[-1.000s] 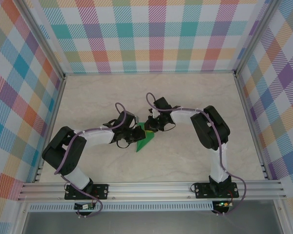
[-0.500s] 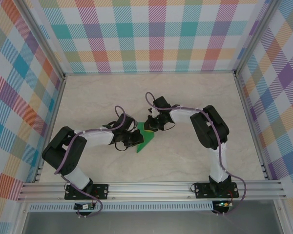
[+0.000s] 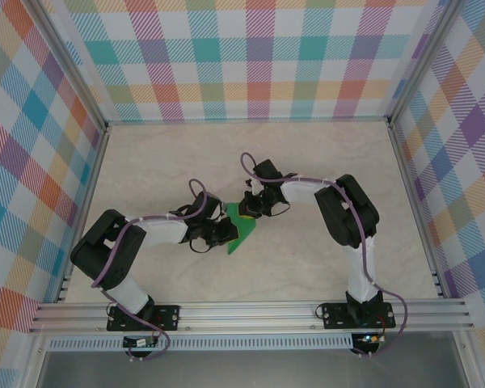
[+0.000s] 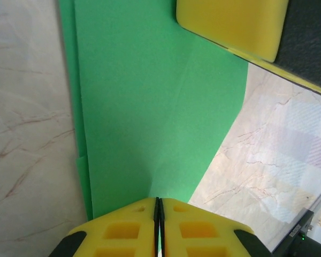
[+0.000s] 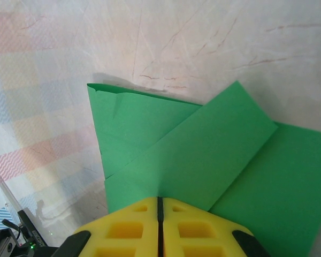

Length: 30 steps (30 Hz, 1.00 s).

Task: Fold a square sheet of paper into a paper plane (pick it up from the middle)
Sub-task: Fourth fold the wing at the center of the table.

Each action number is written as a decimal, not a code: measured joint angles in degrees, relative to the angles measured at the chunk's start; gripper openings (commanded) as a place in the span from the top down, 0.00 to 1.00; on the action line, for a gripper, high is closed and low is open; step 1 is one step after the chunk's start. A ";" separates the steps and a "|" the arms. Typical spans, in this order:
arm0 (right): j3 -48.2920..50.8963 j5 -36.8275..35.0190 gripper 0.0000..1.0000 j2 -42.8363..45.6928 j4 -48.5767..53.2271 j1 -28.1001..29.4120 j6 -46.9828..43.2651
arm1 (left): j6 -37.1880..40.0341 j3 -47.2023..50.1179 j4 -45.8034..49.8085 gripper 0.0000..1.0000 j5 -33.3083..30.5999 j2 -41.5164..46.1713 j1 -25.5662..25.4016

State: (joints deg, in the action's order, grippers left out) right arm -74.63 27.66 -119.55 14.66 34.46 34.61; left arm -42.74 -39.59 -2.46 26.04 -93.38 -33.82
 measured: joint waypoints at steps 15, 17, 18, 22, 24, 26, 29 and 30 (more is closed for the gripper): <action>-0.37 0.07 0.90 -0.31 0.33 0.00 0.02 | -1.64 2.73 -3.48 0.86 1.53 4.04 -0.04; -0.37 0.07 0.90 -0.31 0.31 0.00 0.02 | -1.62 3.13 -3.50 0.85 1.27 5.97 -0.07; -0.37 0.07 0.90 -0.31 0.31 0.00 0.02 | -1.62 3.41 -3.58 0.85 0.90 6.91 -0.07; -0.37 0.07 0.90 -0.31 0.31 0.00 0.04 | -1.90 4.83 -4.33 0.86 0.31 7.89 -0.11; -0.37 0.07 0.90 -0.31 0.31 0.00 0.04 | -2.56 5.75 -5.33 0.87 0.46 7.02 -0.17; -0.37 0.09 0.90 -0.31 0.31 0.00 0.04 | -3.10 6.51 -6.54 0.87 0.55 5.81 -0.24; -0.37 0.07 0.90 -0.31 0.31 0.00 0.04 | -3.41 6.99 -6.97 0.87 0.48 5.22 -0.55; -0.37 0.07 0.90 -0.31 0.31 0.00 0.04 | -3.45 6.99 -7.04 0.87 0.48 5.22 -0.55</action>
State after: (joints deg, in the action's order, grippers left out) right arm -75.00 27.73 -119.85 14.96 34.46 34.65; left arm -46.19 -32.60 -9.50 26.52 -88.16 -34.37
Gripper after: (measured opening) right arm 0.104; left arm 0.129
